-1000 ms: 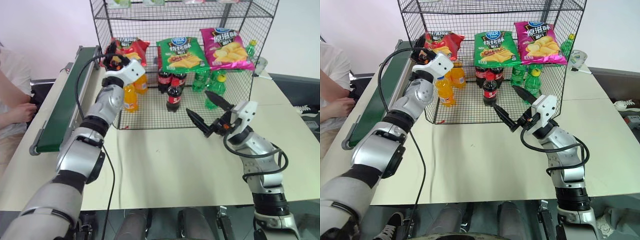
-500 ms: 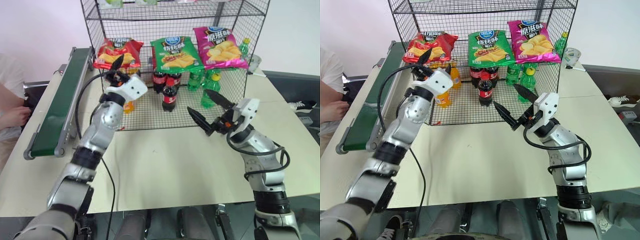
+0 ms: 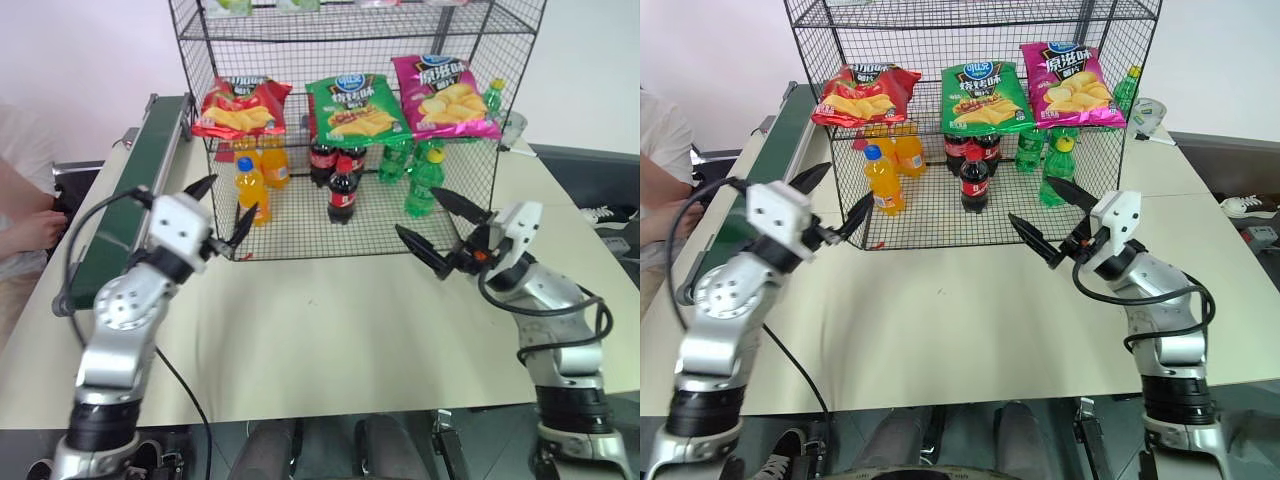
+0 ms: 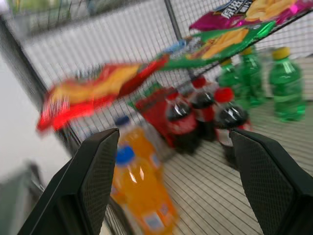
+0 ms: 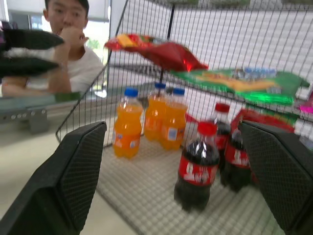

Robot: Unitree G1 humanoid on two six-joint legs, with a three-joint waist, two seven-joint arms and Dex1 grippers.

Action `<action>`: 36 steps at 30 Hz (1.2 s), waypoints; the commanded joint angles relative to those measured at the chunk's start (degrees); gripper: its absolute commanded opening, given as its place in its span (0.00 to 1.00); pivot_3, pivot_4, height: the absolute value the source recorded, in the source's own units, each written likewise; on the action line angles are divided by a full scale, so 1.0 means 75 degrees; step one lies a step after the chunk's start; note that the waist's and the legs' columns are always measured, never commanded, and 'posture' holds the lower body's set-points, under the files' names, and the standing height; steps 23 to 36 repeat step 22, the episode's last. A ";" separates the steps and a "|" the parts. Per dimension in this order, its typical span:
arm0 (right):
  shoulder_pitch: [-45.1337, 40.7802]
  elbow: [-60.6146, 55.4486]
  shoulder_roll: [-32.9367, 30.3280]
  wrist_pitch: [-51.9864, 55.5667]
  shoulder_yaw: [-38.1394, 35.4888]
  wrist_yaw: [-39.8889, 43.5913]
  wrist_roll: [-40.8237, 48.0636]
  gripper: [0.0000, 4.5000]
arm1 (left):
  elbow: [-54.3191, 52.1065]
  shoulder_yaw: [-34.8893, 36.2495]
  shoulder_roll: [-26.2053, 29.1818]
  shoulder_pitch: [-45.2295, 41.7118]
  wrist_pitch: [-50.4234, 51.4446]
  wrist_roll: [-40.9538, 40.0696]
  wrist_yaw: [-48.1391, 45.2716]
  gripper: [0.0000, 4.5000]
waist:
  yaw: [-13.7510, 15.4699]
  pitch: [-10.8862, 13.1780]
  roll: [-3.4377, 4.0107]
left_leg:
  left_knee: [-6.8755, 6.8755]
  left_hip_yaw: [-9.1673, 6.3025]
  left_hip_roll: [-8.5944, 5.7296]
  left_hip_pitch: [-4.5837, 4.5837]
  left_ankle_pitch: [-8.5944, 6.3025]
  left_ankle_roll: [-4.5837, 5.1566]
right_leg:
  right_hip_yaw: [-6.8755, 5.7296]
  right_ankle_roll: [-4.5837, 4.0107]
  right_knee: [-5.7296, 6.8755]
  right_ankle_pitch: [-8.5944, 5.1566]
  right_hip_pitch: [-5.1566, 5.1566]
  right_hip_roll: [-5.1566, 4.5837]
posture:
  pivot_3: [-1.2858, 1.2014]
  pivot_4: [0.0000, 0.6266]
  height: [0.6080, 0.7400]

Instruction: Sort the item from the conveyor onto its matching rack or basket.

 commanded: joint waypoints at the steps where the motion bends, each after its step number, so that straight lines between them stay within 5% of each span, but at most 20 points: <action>1: 0.0405 -0.0300 -0.0626 0.0014 -0.0713 0.0492 0.0337 1.00 | -0.0062 0.1153 0.0571 0.0507 0.0895 -0.1240 -0.0598 0.83 | 0.0001 0.0000 0.0005 | 0.0000 0.0000 0.0001 0.0002 -0.0003 0.0005 | 0.0000 0.0000 -0.0002 0.0000 0.0003 0.0000 | 0.52 0.24 0.99; 10: 0.1639 0.0582 -0.1946 -0.0358 -0.2165 0.1752 0.0400 1.00 | 0.1396 0.2707 0.1581 0.2341 -0.0202 -0.1171 -0.2634 0.83 | 0.0020 0.0001 0.0007 | -0.0029 0.0008 0.0004 0.0061 -0.0027 0.0039 | 0.0000 -0.0005 -0.0043 -0.0003 0.0068 -0.0013 | 0.52 0.24 0.99; 22: 0.1516 0.1904 -0.2349 -0.1248 -0.2303 0.2348 -0.0147 1.00 | 0.4329 0.3065 0.2601 0.1961 -0.1870 -0.0388 -0.3479 0.83 | 0.0064 0.0003 0.0011 | -0.0042 0.0016 0.0001 0.0069 -0.0032 0.0045 | -0.0001 -0.0006 -0.0057 -0.0003 0.0063 -0.0027 | 0.52 0.24 0.99; 36: 0.1516 0.1904 -0.2349 -0.1248 -0.2303 0.2348 -0.0147 1.00 | 0.4329 0.3065 0.2601 0.1961 -0.1870 -0.0388 -0.3479 0.83 | 0.0064 0.0003 0.0011 | -0.0042 0.0016 0.0001 0.0069 -0.0032 0.0045 | -0.0001 -0.0006 -0.0057 -0.0003 0.0063 -0.0027 | 0.52 0.24 0.99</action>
